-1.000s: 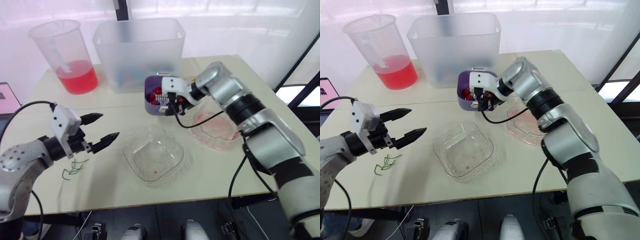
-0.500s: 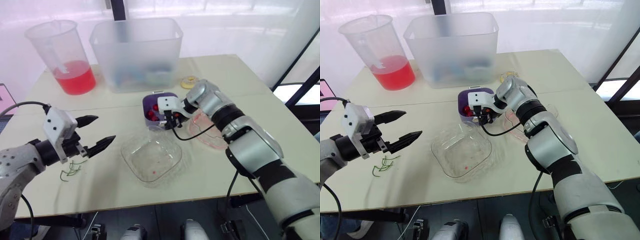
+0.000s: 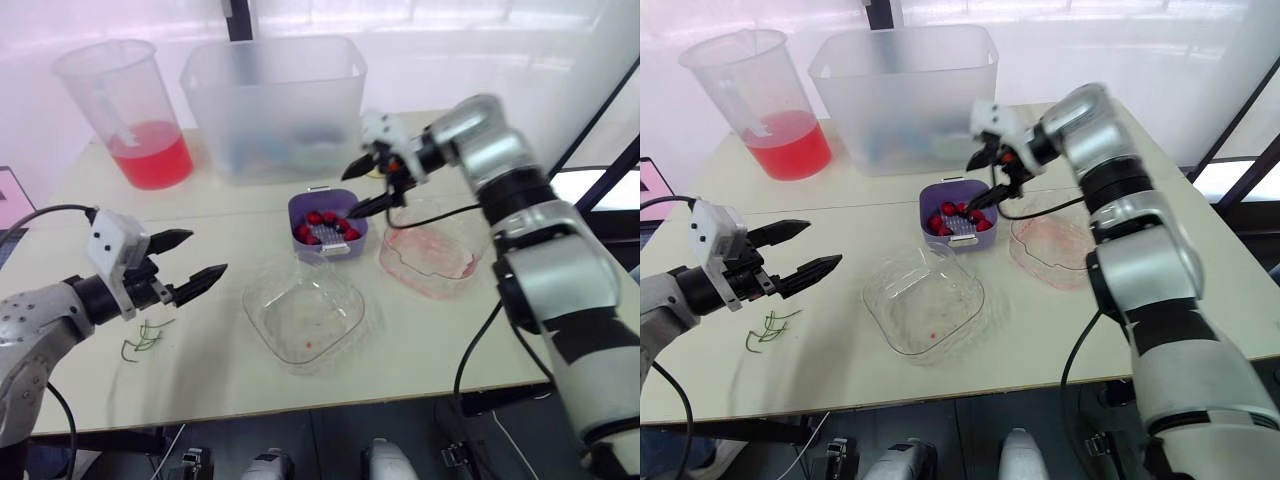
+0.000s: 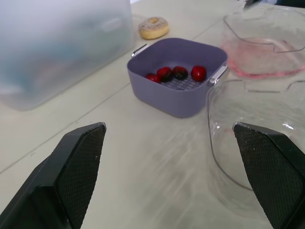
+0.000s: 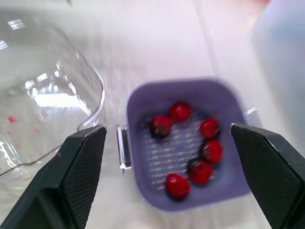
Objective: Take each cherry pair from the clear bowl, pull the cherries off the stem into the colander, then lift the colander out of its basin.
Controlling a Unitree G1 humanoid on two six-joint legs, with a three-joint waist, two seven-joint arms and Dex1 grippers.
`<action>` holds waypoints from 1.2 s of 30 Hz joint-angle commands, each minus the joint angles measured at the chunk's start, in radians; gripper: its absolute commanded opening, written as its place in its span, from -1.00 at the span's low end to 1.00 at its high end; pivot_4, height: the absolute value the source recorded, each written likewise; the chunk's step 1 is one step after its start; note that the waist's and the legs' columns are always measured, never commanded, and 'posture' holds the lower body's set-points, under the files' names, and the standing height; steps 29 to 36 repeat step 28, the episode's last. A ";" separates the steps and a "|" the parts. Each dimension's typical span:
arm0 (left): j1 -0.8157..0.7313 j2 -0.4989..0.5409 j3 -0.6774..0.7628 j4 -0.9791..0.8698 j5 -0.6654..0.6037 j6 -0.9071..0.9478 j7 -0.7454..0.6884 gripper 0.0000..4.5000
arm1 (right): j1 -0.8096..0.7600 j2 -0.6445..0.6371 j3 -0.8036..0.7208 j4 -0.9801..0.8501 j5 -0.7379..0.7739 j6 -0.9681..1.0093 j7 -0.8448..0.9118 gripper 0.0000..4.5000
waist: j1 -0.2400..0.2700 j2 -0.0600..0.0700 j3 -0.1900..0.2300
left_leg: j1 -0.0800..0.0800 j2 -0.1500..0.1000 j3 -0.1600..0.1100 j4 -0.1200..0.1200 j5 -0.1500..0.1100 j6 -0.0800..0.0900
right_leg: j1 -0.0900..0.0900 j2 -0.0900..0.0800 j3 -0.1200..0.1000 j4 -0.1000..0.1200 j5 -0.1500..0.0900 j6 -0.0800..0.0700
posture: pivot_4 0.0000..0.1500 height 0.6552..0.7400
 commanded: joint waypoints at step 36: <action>0.211 0.022 0.165 0.277 0.065 -0.196 -0.199 1.00 | 0.971 -0.456 -0.727 -0.200 0.407 -0.039 -0.266 0.98 | 0.024 0.004 0.000 | 0.013 0.001 0.007 -0.001 -0.002 0.004 | 0.014 0.000 0.002 -0.004 0.000 0.000 | 1.00 1.00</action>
